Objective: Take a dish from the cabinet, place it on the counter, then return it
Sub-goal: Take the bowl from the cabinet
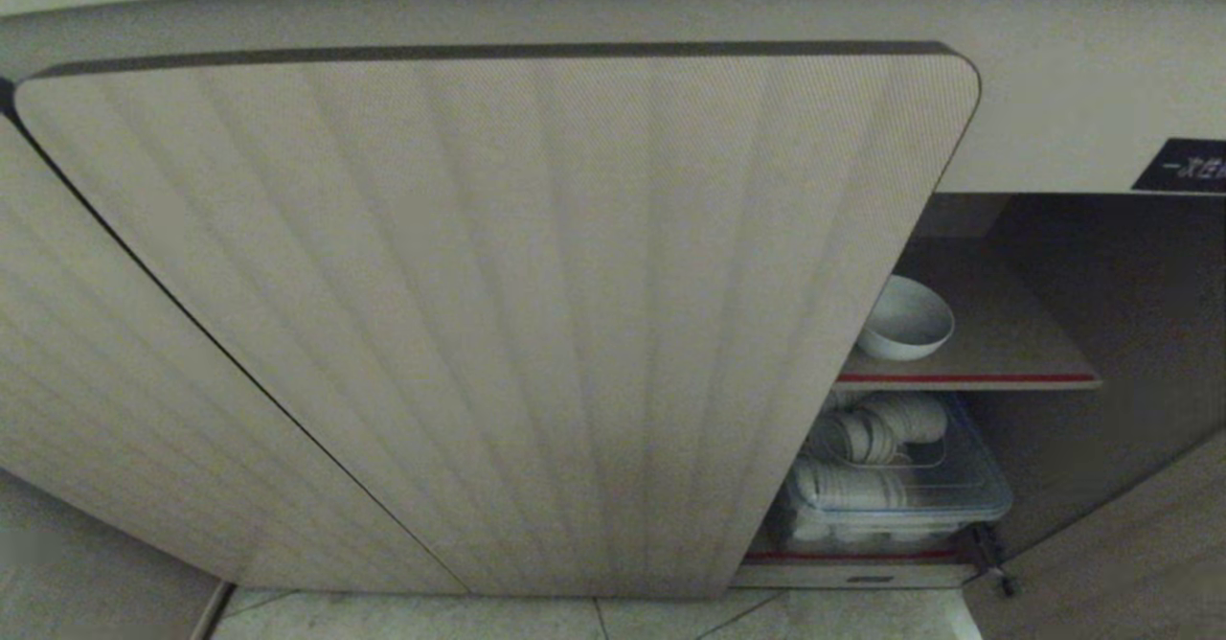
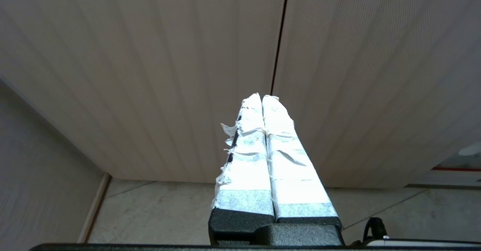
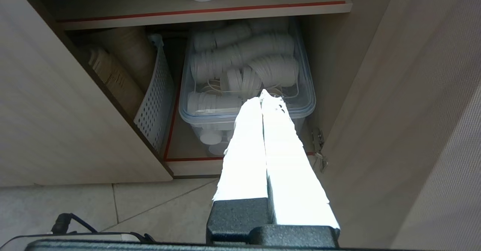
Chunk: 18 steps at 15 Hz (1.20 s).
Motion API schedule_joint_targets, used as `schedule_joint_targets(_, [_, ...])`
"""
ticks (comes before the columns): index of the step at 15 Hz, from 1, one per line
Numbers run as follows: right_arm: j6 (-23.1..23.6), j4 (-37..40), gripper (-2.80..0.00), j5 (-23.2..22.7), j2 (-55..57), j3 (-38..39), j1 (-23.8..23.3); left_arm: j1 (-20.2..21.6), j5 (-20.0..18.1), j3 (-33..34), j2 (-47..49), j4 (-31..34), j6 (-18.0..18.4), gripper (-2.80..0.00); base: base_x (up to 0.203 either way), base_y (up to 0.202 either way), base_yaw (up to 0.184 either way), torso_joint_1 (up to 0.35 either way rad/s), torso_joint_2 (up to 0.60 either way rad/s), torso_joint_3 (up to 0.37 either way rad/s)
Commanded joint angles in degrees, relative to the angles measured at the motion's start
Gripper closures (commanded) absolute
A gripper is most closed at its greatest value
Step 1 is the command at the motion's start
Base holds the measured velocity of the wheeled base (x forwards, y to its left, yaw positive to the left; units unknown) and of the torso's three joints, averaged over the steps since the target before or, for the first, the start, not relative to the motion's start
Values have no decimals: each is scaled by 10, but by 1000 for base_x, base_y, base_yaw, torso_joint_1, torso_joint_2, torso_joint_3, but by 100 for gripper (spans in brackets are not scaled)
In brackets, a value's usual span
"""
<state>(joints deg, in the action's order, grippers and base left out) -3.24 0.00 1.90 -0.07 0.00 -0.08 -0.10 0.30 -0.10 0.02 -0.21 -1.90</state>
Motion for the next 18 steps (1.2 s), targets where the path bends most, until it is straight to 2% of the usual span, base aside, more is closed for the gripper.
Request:
schedule_joint_targets(1, [0, -1, 0, 0, 1, 0, 0, 0, 0, 0, 0, -1, 0, 0, 0, 0, 0, 0, 0, 0])
schedule_joint_targets(18, [2, 0, 0, 0, 1, 0, 0, 0, 0, 0, 0, -1, 0, 0, 0, 0, 0, 0, 0, 0])
